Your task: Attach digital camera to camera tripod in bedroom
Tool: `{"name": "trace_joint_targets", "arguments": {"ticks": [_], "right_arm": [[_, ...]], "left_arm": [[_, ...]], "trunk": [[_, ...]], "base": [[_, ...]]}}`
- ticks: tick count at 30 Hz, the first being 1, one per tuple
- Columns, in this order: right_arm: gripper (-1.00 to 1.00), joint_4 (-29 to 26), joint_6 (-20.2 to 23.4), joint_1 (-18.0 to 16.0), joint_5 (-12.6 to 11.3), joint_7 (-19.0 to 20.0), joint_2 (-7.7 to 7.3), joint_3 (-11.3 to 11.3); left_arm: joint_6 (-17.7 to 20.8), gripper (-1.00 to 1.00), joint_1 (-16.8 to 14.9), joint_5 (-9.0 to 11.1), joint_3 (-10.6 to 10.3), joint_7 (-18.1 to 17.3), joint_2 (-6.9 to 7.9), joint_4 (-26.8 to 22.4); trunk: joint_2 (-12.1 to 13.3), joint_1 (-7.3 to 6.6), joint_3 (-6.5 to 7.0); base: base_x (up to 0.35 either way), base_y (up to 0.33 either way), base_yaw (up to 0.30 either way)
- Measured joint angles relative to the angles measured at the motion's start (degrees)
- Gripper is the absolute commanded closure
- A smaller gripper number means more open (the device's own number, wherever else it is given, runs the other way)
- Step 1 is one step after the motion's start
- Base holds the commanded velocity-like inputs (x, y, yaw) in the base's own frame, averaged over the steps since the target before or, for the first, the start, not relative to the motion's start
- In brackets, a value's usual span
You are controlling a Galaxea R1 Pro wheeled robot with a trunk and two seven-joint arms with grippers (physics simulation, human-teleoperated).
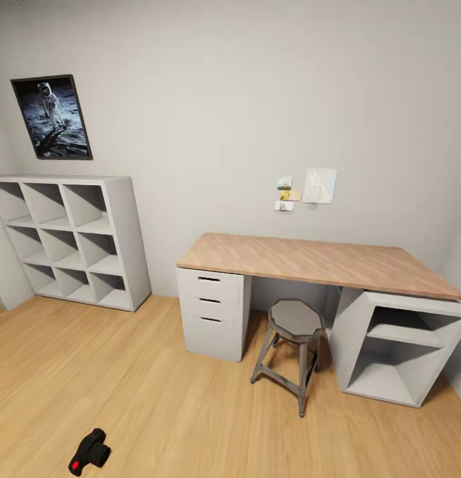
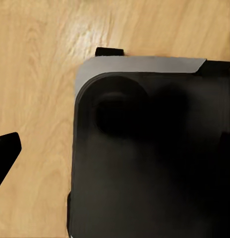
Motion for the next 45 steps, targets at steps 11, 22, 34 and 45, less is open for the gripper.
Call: {"name": "trace_joint_targets", "arguments": {"ticks": [11,22,34,45], "right_arm": [[-1.00,-3.3,0.5,-0.4,1.9,-0.2,-0.23,0.5],[-1.00,-4.0,0.5,-0.7,4.1,-0.3,-1.47,0.6],[-1.00,-4.1,0.3,-0.7,4.3,-0.2,-1.96,0.7],[-1.00,-4.1,0.2,-0.6,4.4,-0.2,-1.94,0.8]], "left_arm": [[8.7,-1.00,-1.1,13.5,-0.1,-0.2,0.52,-16.2],[20.1,-1.00,-4.5,16.7,0.0,-0.1,0.17,-28.8],[22.0,-1.00,-6.2,20.5,0.0,-0.1,0.86,-31.1],[21.9,-1.00,-6.4,21.1,0.0,0.2,0.45,-31.3]], "trunk": [[0.0,0.00,0.01],[0.0,0.00,0.00],[0.0,0.02,0.00],[0.0,0.02,0.00]], "base": [[0.312,-0.156,0.248],[0.304,-0.040,0.088],[0.174,0.250,0.009],[0.111,0.255,0.001]]}}
